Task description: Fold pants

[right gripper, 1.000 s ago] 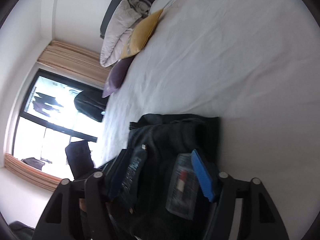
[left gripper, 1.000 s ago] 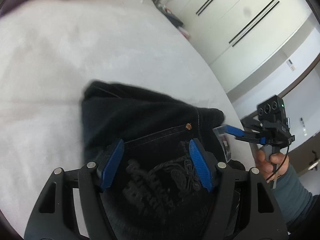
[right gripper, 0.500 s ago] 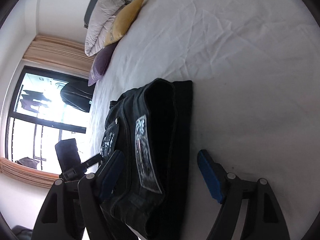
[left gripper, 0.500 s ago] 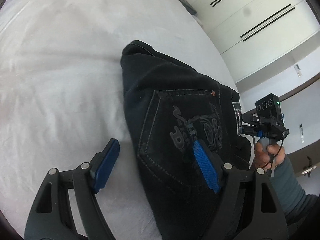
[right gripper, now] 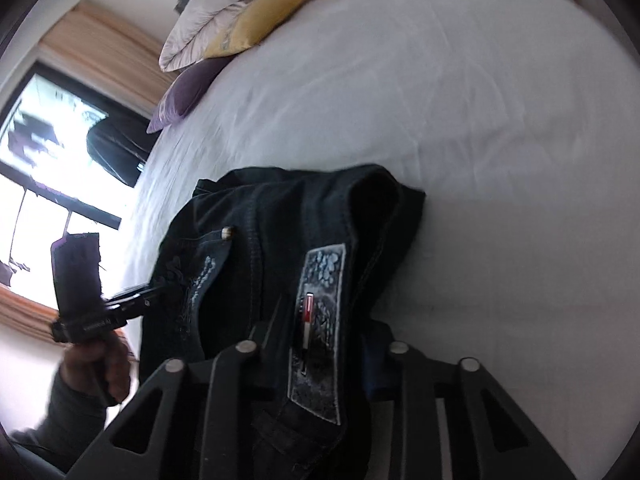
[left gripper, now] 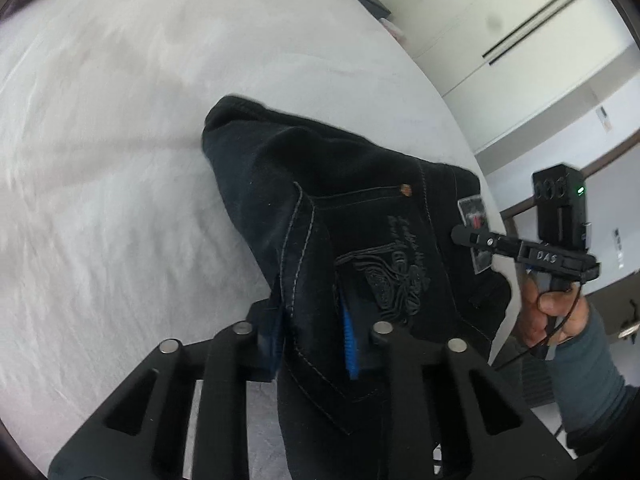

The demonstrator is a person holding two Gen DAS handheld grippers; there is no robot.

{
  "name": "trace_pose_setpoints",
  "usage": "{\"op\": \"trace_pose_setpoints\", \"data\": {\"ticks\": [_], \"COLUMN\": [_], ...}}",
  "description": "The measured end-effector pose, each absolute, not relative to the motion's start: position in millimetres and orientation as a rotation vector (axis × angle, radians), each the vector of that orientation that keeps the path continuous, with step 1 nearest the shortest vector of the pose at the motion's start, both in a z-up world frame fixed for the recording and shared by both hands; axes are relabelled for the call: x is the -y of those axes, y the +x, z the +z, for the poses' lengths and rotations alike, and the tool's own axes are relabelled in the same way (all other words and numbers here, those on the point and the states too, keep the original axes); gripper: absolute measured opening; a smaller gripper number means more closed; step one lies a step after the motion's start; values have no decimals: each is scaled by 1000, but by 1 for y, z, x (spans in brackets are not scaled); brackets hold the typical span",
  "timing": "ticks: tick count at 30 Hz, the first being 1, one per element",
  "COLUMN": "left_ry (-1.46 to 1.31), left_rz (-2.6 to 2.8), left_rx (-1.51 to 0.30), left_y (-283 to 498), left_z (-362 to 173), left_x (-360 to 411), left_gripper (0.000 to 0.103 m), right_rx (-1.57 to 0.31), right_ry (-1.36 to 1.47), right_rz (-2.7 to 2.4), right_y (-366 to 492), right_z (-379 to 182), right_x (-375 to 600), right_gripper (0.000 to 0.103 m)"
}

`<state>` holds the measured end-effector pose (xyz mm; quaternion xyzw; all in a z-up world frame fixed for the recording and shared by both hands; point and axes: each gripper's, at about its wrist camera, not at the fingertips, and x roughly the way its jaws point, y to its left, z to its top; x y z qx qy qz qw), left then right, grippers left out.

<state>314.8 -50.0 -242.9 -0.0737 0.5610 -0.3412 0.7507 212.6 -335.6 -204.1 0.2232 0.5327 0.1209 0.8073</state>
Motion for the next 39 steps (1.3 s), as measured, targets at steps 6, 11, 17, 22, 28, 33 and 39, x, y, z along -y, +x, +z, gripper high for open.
{"op": "trace_pose_setpoints", "data": {"ticks": [6, 11, 17, 22, 28, 33, 39], "left_ry": [-174, -153, -163, -131, -149, -159, -142], "left_rz": [-747, -715, -681, -645, -570, -534, -499], "left_rx": [-1133, -1059, -1065, -1095, -1092, -953, -682], "left_y": [319, 342, 380, 395, 396, 364, 294], "left_z": [-201, -174, -190, -221, -236, -198, -119], "left_x": [47, 46, 51, 71, 66, 42, 15], "left_gripper": [18, 18, 18, 20, 52, 88, 103], "right_rx": [-1050, -959, -956, -1030, -1054, -991, -802], "right_ry": [388, 412, 434, 446, 560, 520, 332], "right_rz": [261, 254, 220, 172, 107, 56, -61], "right_y": [223, 250, 290, 311, 301, 261, 203], "right_z": [-168, -145, -153, -192, -219, -191, -115], "right_x": [325, 335, 349, 360, 384, 389, 370], "right_gripper": [22, 21, 21, 22, 56, 70, 79]}}
